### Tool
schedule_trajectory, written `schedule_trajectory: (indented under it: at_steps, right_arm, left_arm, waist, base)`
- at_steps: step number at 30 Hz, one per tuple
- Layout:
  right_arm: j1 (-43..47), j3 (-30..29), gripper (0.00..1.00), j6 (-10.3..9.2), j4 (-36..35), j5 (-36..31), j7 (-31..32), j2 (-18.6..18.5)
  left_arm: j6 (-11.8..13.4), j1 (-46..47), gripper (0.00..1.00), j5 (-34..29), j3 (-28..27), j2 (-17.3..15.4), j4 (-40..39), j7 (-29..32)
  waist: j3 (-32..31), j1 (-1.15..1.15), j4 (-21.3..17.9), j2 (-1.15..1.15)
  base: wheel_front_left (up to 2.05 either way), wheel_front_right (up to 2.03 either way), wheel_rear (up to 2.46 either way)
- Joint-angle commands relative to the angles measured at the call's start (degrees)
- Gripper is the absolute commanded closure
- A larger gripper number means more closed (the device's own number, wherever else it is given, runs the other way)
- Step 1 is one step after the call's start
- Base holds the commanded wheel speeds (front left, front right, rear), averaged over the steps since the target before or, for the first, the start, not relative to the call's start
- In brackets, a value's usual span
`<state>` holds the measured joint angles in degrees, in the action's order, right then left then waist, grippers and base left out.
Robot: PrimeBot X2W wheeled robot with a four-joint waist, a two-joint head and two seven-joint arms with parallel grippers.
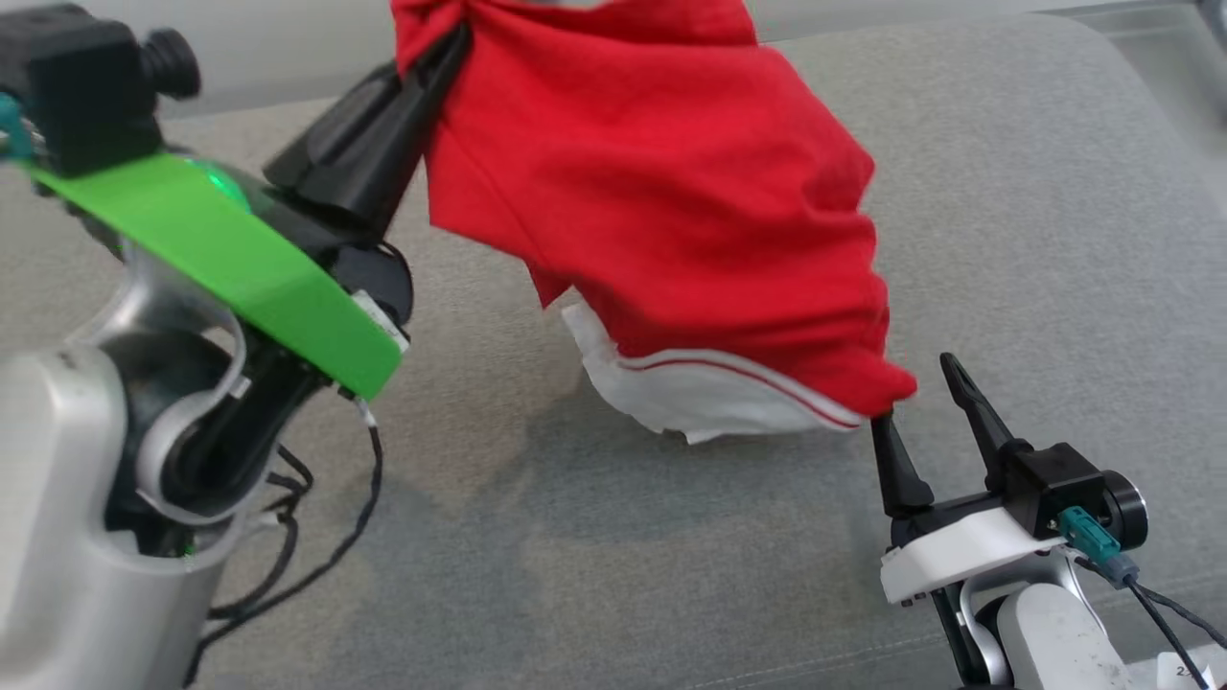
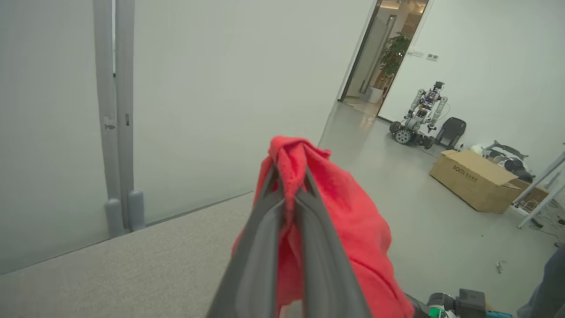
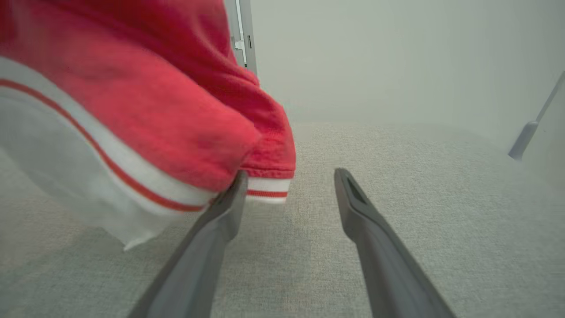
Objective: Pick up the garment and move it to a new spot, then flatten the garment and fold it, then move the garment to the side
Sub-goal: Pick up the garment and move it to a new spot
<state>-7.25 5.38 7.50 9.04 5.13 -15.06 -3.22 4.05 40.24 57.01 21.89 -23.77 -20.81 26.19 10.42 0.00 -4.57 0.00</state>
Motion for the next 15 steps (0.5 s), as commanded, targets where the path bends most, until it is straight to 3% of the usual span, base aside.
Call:
schedule_trajectory:
  at_steps: [1, 5, 8, 15]
  right_arm:
    - [0.74, 0.09, 0.00, -0.02, 0.02, 0.43, -0.18, 0.15]
    - [0.90, -0.15, 0.00, -0.02, -0.06, 0.71, -0.18, 0.22]
    - [0.85, -0.28, 0.00, -0.02, -0.29, 0.90, -0.18, 0.30]
    - [0.27, -0.42, 0.00, -0.02, -0.59, 1.65, -0.18, 0.30]
  left_arm:
    - [0.88, -3.39, 1.00, -0.07, 0.80, 1.21, 1.98, -1.09]
    - [1.18, -9.78, 1.00, -0.48, 2.28, 2.92, 9.33, -4.60]
    - [-0.13, -12.80, 1.00, -1.47, 3.12, 4.16, 16.87, -7.98]
    - [-2.65, -12.13, 1.00, -2.53, 2.23, 6.39, 32.37, -14.95]
  waist:
    - [-1.15, 0.00, -5.87, 0.00]
    - [-0.57, 0.00, -8.58, 0.00]
    - [0.02, 0.00, -9.62, 0.00]
    - [1.20, 0.00, -9.98, 0.00]
  base:
    - [0.00, 0.00, 0.00]
    - [0.00, 0.00, 0.00]
    - [0.00, 0.00, 0.00]
    - [0.00, 0.00, 0.00]
